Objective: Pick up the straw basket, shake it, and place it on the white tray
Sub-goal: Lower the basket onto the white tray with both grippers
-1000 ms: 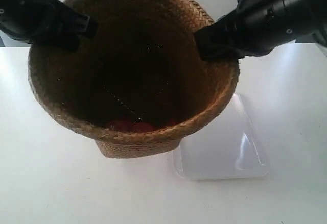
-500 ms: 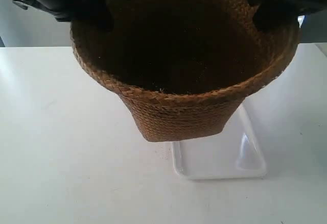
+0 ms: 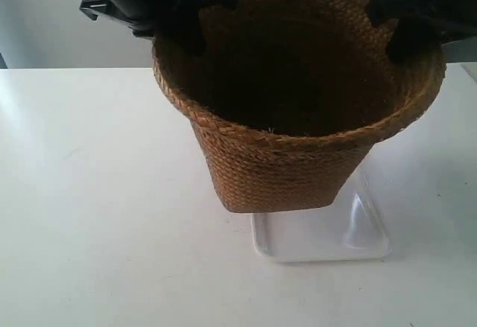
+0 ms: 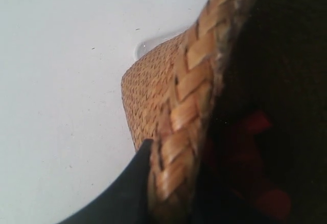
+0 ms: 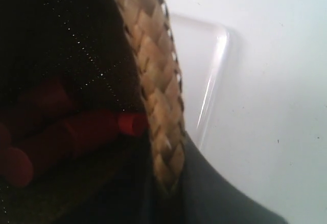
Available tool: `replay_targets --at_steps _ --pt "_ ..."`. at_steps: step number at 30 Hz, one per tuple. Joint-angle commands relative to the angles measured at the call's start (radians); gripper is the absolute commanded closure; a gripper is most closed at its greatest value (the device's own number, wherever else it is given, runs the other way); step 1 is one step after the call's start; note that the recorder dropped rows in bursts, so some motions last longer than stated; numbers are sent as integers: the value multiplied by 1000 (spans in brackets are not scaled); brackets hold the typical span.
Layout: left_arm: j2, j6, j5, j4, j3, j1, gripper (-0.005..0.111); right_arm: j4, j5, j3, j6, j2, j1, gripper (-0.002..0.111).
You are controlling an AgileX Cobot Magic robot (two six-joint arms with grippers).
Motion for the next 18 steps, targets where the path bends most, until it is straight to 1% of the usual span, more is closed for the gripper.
replay_targets --at_steps 1,4,10,16,18 --pt "35 7 -12 15 -62 -35 107 -35 23 -10 -34 1 -47 108" --pt "77 -12 0 18 -83 -54 107 -27 30 -10 -46 1 -67 108" --pt "114 -23 -6 -3 -83 -54 107 -29 32 -10 -78 4 -69 108" --pt "126 -48 -54 -3 -83 -54 107 -58 46 -10 -85 35 -69 108" --pt "139 -51 -46 -3 -83 -54 107 -58 46 -10 -85 48 -69 108"
